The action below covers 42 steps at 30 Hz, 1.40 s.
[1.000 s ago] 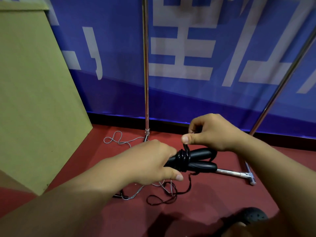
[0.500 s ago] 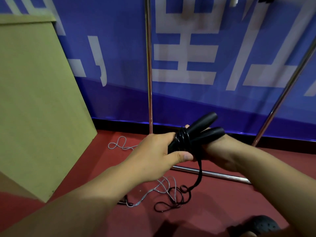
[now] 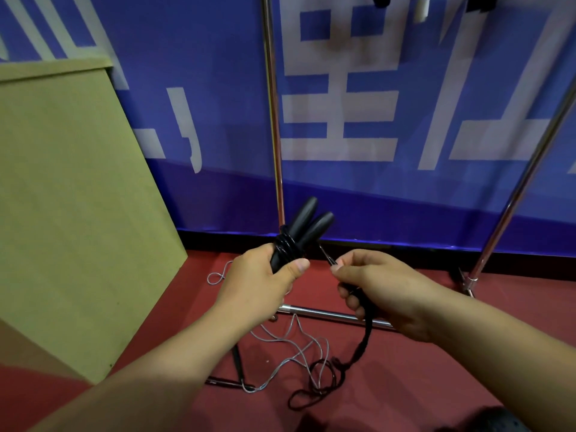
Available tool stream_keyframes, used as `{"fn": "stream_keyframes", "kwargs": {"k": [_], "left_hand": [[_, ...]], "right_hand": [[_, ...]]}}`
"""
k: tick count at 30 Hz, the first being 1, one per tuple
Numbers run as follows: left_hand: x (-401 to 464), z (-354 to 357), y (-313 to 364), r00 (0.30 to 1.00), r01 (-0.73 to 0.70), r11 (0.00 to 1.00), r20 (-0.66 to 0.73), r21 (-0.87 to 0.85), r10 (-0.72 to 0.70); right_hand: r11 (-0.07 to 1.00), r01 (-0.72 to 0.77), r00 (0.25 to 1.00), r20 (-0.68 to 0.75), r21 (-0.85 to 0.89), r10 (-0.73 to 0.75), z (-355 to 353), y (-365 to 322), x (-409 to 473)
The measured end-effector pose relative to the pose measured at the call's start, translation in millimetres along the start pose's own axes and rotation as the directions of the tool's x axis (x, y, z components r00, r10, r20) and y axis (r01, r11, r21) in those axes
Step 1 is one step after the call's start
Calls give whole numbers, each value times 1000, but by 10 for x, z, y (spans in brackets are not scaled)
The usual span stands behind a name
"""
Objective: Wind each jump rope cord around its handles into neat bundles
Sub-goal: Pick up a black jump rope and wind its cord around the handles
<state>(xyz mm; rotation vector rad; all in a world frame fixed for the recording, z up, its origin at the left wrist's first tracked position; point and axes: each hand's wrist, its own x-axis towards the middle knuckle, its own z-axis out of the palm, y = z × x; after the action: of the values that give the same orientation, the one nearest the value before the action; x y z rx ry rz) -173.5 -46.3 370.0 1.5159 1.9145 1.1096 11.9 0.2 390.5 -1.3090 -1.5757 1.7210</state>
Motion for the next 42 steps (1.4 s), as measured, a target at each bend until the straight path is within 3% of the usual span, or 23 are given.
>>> {"fn": "stream_keyframes", "kwargs": {"k": [4, 12, 19, 23, 28, 31, 38, 42], "left_hand": [[-3, 6, 41, 998, 67, 996, 5, -67, -67], [6, -38, 131, 981, 173, 955, -48, -241, -190], [3, -38, 126, 974, 212, 933, -13, -290, -225], [31, -37, 144, 962, 253, 880, 7, -401, -274], [29, -40, 186, 959, 258, 876, 0, -407, -283], [24, -63, 193, 955, 261, 864, -14, -430, -296], [-7, -7, 136, 956, 275, 938, 161, -212, -244], [-40, 30, 86, 941, 190, 982, 287, -4, -181]], "right_hand": [[998, -55, 998, 8, -6, 55, 16, 29, -17], [1000, 18, 1000, -14, -24, -19, 48, 19, -27], [976, 55, 998, -1, -213, -57, -14, -32, -50], [977, 82, 996, 48, -197, -74, -80, -114, -74], [982, 37, 997, 69, -186, -25, -187, -141, -125], [970, 109, 992, 81, -217, -94, -243, -156, -176], [886, 433, 897, 177, -164, -406, -225, -216, -340], [850, 494, 869, 139, -184, -475, -232, -193, -312]]}}
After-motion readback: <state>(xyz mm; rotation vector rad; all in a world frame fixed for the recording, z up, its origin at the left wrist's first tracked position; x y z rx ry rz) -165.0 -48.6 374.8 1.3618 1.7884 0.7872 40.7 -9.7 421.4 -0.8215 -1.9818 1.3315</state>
